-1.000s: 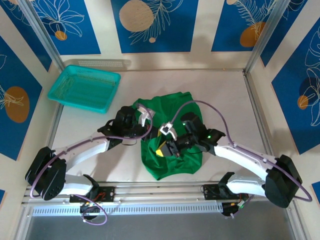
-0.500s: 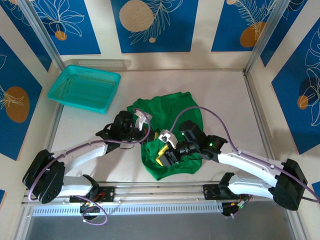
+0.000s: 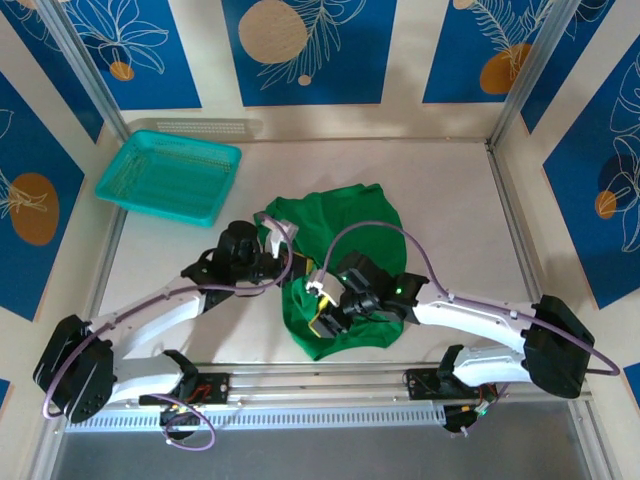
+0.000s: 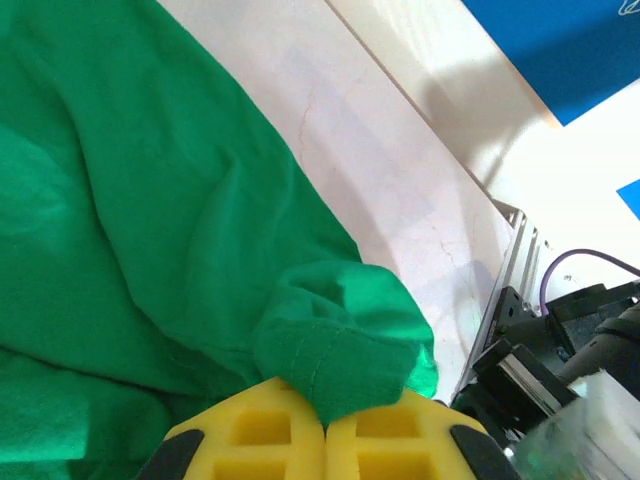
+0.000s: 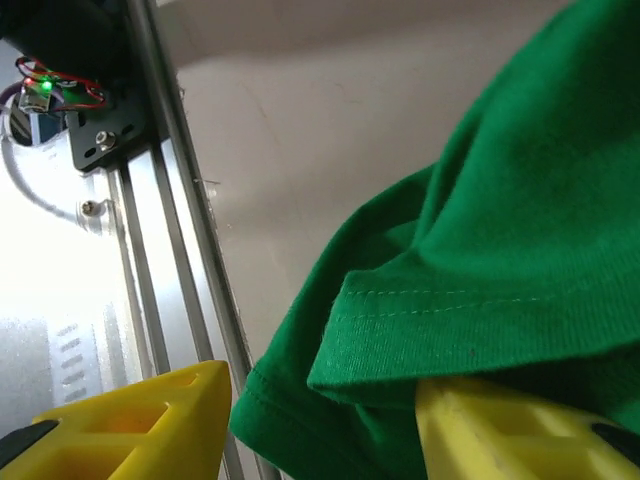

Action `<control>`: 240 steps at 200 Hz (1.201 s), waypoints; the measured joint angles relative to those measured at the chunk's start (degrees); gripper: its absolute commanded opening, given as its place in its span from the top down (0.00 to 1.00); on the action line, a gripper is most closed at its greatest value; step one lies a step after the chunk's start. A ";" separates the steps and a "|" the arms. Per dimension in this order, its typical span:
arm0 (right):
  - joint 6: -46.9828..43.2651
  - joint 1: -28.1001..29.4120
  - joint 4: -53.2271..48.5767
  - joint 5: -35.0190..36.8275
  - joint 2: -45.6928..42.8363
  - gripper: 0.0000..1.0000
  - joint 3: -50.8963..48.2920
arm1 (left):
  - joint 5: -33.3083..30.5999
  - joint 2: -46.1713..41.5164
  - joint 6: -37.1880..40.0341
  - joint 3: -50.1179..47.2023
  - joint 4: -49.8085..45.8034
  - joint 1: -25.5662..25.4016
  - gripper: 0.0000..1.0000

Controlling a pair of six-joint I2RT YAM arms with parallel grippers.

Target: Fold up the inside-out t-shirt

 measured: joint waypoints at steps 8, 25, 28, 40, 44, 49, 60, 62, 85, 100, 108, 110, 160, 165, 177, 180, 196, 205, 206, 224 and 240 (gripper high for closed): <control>3.19 0.11 -0.50 0.96 -1.09 0.46 -0.11 | -0.09 -0.09 -0.24 -0.24 0.50 0.00 1.00; 9.86 -0.50 -1.07 2.91 -4.76 0.46 -0.98 | -0.26 -0.07 -1.22 -1.25 1.84 0.00 1.00; 10.97 -0.74 -1.09 3.02 -5.66 0.46 -1.22 | -0.28 -0.07 -1.36 -1.40 1.99 0.00 1.00; 15.54 -2.62 -0.68 3.19 -8.48 0.47 -2.38 | -0.31 0.13 -1.75 -1.75 2.60 0.00 1.00; 16.85 -3.19 -0.48 3.19 -9.07 0.47 -2.73 | -0.31 0.26 -1.90 -1.79 2.86 0.00 1.00; 18.60 -3.93 0.09 3.02 -9.66 0.47 -3.23 | -0.31 0.50 -1.99 -1.79 3.13 0.00 1.00; 21.90 -4.87 1.25 2.84 -9.68 0.47 -3.98 | -0.31 1.03 -2.43 -1.79 3.67 0.00 1.00; 22.38 -4.92 1.49 2.71 -9.53 0.47 -4.07 | -0.31 1.16 -2.51 -1.79 3.74 0.00 1.00; 29.16 -3.19 3.48 2.14 -6.21 0.47 -4.31 | -0.28 2.43 -3.15 -1.77 4.22 0.00 1.00; 33.51 -1.18 4.70 2.51 -4.04 0.47 -4.39 | -0.33 2.78 -3.26 -1.77 4.26 0.00 1.00; 35.65 -0.20 4.94 3.02 -3.23 0.48 -4.48 | -0.50 2.82 -3.30 -1.77 4.35 0.00 1.00; 36.33 0.11 4.85 3.28 -3.02 0.48 -4.48 | -0.50 2.82 -3.37 -1.77 4.39 0.00 1.00; 48.61 5.22 0.74 13.14 -2.10 0.48 -3.89 | -0.94 2.91 -4.28 -1.77 4.74 0.00 1.00; 49.09 5.31 1.07 13.55 -1.70 0.48 -3.82 | -0.96 3.04 -4.31 -1.77 4.83 0.00 1.00; 49.96 5.38 1.60 14.14 -0.24 0.48 -3.26 | -0.96 3.32 -4.31 -1.77 5.01 0.00 1.00; 50.07 5.44 1.77 14.32 0.17 0.48 -3.04 | -0.96 3.41 -4.31 -1.77 5.01 0.00 1.00; 50.69 5.75 3.13 15.04 2.80 0.50 -1.79 | -0.98 3.56 -4.31 -1.77 4.96 0.00 1.00; 50.99 6.01 3.96 15.30 3.96 0.52 -1.20 | -1.01 3.56 -4.31 -1.77 4.98 0.00 1.00; 51.08 6.03 4.00 15.37 4.04 0.52 -1.16 | -1.01 3.56 -4.31 -1.77 4.98 0.00 1.00; 51.65 6.93 5.20 16.52 4.98 0.67 -0.79 | -1.18 3.54 -4.31 -1.77 4.98 0.00 1.00; 52.96 7.67 6.23 17.59 4.92 0.85 -0.79 | -1.20 3.54 -4.28 -1.77 4.98 0.00 1.00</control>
